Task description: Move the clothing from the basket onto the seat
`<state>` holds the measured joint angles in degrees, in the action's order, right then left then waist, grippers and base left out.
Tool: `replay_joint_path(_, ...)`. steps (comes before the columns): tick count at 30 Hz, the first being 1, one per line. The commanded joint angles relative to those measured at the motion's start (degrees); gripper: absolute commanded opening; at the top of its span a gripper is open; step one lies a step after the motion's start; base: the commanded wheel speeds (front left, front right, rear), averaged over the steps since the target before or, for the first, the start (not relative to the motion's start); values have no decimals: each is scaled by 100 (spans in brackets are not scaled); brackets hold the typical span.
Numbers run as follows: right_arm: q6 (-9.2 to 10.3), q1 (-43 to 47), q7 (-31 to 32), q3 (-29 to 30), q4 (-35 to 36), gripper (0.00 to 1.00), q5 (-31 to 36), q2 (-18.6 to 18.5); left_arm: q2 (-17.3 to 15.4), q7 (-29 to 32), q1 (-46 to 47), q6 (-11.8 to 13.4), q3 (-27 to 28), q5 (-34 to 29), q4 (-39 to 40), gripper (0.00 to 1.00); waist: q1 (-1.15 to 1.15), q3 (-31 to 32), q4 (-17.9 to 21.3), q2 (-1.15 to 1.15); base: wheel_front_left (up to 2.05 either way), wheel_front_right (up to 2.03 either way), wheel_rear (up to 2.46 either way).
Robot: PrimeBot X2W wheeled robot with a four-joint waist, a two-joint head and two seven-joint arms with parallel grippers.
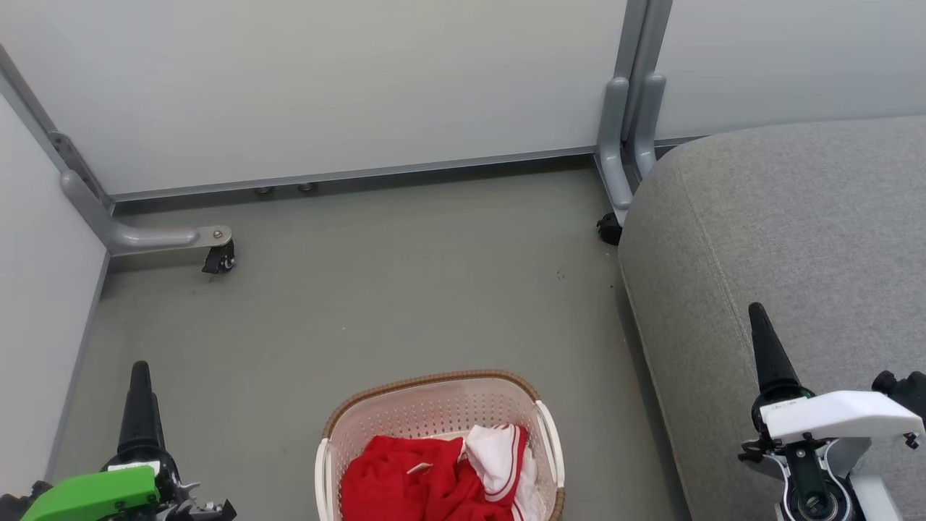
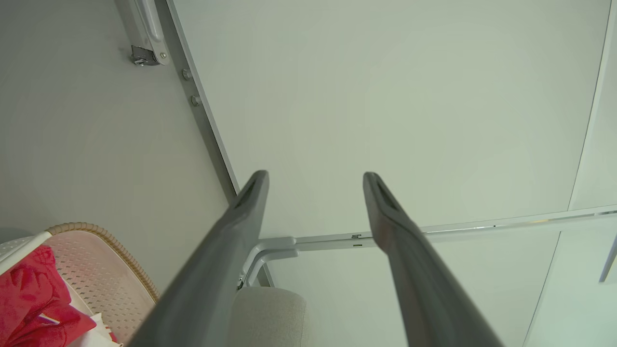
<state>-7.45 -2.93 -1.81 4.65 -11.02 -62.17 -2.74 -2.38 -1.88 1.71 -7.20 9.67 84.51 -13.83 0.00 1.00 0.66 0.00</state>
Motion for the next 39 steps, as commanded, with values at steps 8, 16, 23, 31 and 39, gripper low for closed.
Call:
replay_joint_path(8,-3,-145,-212,-205,504,100,1317,-141,-35,-198,-10,-19,244,-774,407,100,0,14,8,0,0,0,0)
replay_joint_path(16,-3,-136,-360,-450,779,100,2236,-245,-39,-348,-63,-22,267,-1526,742,100,0,28,13,0,0,0,0)
replay_joint_path(23,-3,-144,-480,-719,1002,100,2892,-348,-43,-470,-106,-24,362,-2191,939,100,0,42,24,0,0,0,0)
replay_joint_path(31,-3,-127,-609,-911,1088,100,3601,-389,-47,-597,-224,-27,92,-3243,1258,100,0,64,42,0,0,0,0)
replay_joint_path(39,-3,-39,-728,-963,968,100,4193,-352,-50,-717,-431,177,-717,-4614,1440,100,0,90,53,0,0,0,0)
